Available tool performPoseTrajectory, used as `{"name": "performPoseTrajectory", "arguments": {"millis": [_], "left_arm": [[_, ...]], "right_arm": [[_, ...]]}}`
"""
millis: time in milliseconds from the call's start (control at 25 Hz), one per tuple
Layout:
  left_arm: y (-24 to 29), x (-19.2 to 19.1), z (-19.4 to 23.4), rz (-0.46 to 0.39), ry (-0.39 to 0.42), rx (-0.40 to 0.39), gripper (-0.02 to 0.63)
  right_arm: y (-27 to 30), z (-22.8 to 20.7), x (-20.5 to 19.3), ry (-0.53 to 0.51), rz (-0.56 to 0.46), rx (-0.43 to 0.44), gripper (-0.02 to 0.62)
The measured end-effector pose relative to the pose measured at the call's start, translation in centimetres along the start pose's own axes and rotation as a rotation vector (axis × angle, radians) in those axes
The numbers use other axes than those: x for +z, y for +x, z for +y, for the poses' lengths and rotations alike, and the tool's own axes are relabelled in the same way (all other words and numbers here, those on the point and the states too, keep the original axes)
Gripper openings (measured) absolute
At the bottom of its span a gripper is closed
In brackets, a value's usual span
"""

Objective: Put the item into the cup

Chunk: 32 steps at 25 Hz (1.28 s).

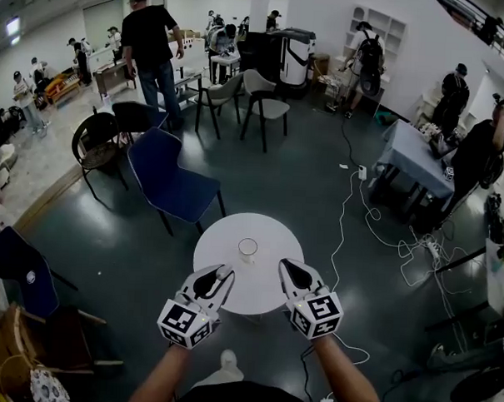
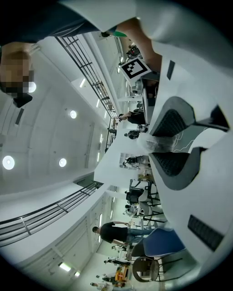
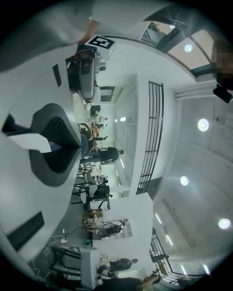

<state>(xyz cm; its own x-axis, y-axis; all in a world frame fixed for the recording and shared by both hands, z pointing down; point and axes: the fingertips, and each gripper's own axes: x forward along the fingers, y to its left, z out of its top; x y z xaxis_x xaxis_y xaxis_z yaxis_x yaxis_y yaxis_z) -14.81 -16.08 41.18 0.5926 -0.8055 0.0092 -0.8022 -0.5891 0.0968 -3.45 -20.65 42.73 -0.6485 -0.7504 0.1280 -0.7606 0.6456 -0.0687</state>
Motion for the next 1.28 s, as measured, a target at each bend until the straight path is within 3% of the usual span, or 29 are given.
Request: {"name": "performPoseTrajectory", "arguments": {"millis": [600, 1280], "left_arm": [[2.2, -2.3, 8.7, 0.015, -0.044, -0.073, 0.087], [9.1, -7.3, 10.9, 0.1, -0.07, -0.118, 0.087]], "right_arm": [[8.3, 0.6, -2.0, -0.017, 0.063, -0.053, 0.015], [11.8, -5.8, -5.8, 0.023, 0.105, -0.095, 0.015]]}}
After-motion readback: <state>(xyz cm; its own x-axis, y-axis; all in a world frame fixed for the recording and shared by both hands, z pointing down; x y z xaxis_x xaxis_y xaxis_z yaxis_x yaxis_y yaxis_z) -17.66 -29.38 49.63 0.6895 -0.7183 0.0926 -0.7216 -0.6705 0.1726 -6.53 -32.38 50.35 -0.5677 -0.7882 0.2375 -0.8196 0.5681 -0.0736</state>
